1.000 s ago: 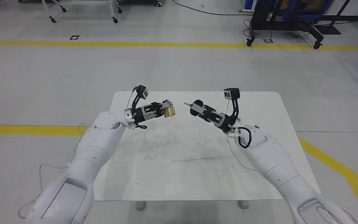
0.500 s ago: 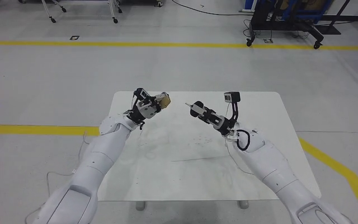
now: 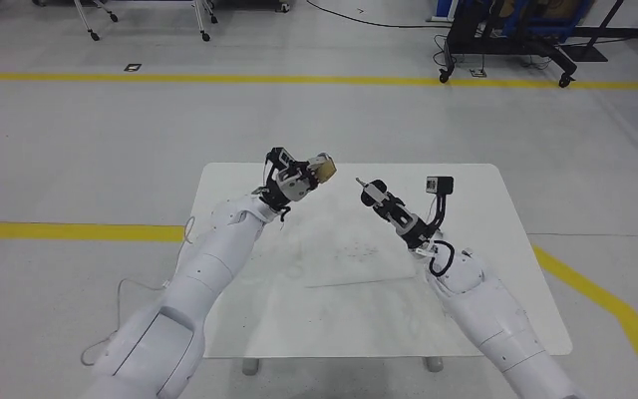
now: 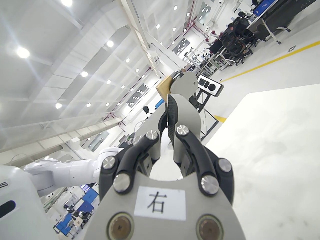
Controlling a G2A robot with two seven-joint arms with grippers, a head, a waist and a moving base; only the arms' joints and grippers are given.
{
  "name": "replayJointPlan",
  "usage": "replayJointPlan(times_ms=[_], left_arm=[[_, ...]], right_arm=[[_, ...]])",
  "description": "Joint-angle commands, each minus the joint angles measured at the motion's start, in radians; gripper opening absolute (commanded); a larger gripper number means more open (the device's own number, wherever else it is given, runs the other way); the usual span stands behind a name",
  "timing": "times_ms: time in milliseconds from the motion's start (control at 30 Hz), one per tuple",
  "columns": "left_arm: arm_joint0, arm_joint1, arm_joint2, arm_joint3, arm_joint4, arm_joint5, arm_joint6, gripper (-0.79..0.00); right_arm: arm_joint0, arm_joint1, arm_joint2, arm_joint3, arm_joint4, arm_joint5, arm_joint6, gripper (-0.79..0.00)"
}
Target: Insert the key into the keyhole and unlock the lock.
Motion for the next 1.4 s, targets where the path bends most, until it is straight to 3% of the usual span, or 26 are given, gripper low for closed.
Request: replayJointPlan(times_ms=[0,200,467,633,833,1067,1367], left_arm=[[-0.010,-0.012,-0.009,0.034,-0.019,-0.053,-0.033,-0.785],[-0.023,-0.014,-0.056,0.038,-0.028,-0.057,-0.036,-0.785],[-0.022,-0.014,-0.060,0.039,-0.029,-0.054,-0.038,-0.785],[0.005,-0.007,-0.038,-0.027,0.100,-0.079,0.073,-0.785],[0.039,0.006,-0.032,-0.108,0.264,-0.107,0.263,-0.785],[0.089,0.028,-0.059,-0.206,0.370,-0.107,0.334,-0.785],[0.132,0.043,-0.095,-0.288,0.429,-0.073,0.379,-0.785]], right_arm=[[-0.019,0.002,0.007,-0.048,0.009,0.058,0.013,-0.785],[-0.025,-0.002,0.000,-0.127,0.001,0.158,0.026,-0.785],[-0.024,-0.003,-0.003,-0.137,0.002,0.164,0.031,-0.785],[-0.026,-0.003,-0.003,-0.142,-0.001,0.167,0.028,-0.785],[-0.067,-0.014,-0.024,-0.212,-0.202,0.247,-0.125,-0.785],[-0.085,-0.034,-0.048,-0.231,-0.274,0.380,-0.281,-0.785],[-0.082,-0.051,-0.054,-0.217,-0.268,0.391,-0.321,-0.785]])
